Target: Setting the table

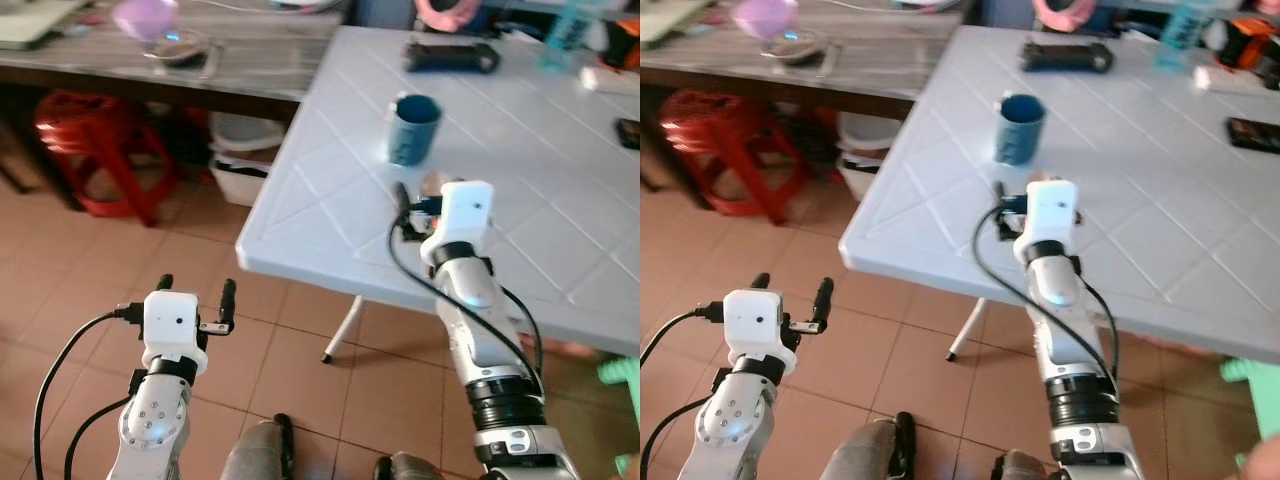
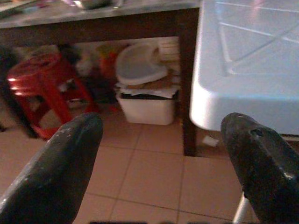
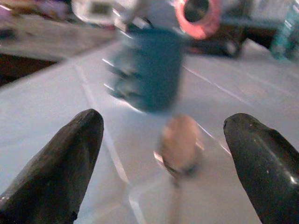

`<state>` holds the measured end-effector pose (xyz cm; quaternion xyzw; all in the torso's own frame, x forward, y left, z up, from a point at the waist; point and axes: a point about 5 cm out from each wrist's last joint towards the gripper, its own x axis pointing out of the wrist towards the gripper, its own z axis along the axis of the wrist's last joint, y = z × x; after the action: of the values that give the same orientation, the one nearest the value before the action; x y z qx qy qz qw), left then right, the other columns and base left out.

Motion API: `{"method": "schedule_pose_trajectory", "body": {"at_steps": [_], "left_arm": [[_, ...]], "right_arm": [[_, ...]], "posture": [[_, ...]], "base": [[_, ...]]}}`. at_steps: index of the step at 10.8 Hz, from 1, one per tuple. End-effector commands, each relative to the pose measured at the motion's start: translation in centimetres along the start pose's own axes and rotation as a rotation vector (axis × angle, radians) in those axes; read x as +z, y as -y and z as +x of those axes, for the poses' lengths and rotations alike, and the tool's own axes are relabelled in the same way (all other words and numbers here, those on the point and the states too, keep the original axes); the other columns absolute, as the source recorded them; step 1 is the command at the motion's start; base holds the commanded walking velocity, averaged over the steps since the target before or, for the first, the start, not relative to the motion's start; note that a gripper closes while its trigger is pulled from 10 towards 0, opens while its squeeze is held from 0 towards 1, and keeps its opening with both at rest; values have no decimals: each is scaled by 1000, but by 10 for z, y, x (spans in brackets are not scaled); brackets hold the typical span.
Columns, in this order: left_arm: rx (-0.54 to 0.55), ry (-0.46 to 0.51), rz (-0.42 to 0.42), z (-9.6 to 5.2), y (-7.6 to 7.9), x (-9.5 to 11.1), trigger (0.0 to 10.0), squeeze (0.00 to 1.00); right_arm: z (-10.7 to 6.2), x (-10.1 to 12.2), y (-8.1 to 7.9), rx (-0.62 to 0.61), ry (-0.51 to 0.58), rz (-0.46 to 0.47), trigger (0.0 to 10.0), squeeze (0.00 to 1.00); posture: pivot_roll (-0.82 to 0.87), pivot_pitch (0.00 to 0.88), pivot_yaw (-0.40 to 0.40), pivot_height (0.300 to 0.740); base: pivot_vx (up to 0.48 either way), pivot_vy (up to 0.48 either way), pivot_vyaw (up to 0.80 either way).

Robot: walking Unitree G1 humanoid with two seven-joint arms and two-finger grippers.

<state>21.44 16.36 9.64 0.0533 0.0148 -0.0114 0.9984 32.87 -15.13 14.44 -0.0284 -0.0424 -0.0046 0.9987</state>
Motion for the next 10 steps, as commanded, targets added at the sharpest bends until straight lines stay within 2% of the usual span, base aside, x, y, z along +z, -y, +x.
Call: {"method": "schedule_pose_trajectory", "body": {"at_steps": [1, 2, 3, 4, 5, 6, 7, 10], "left_arm": [[-8, 1, 5, -2, -1, 2, 10000, 0], [-15, -3, 7, -4, -2, 3, 10000, 0], [-16, -12, 11, -6, -4, 2, 10000, 0], [-19, -15, 11, -7, -4, 3, 10000, 0], [-21, -17, 12, -7, -4, 3, 10000, 0], [-22, -16, 13, -7, -4, 4, 10000, 0], [-22, -12, 14, -6, -5, 5, 10000, 0], [-22, -5, 16, -4, -5, 7, 10000, 0]], "right_arm": [[1, -5, 5, -31, -43, -1, 10000, 0], [3, -9, 9, -61, -84, 13, 10000, 1000], [5, -14, 11, -80, -138, 12, 10000, 1000], [8, -14, 9, -62, -152, 13, 10000, 741], [11, -13, 6, -44, -155, 18, 10000, 275], [14, -9, 3, -20, -151, 14, 10000, 35], [17, -4, 0, -12, -138, 21, 10000, 0], [15, 8, -10, 18, -79, 15, 10000, 0]], "posture": [[93, 208, 43, 740], [96, 222, 46, 740], [101, 234, 46, 740], [103, 236, 48, 740], [105, 235, 48, 740], [106, 233, 49, 740], [108, 230, 49, 740], [104, 222, 52, 740]], "base": [[0, 0, 0], [0, 0, 0], [0, 0, 0], [0, 0, 0], [0, 0, 0], [0, 0, 0], [0, 0, 0], [0, 0, 0]]}}
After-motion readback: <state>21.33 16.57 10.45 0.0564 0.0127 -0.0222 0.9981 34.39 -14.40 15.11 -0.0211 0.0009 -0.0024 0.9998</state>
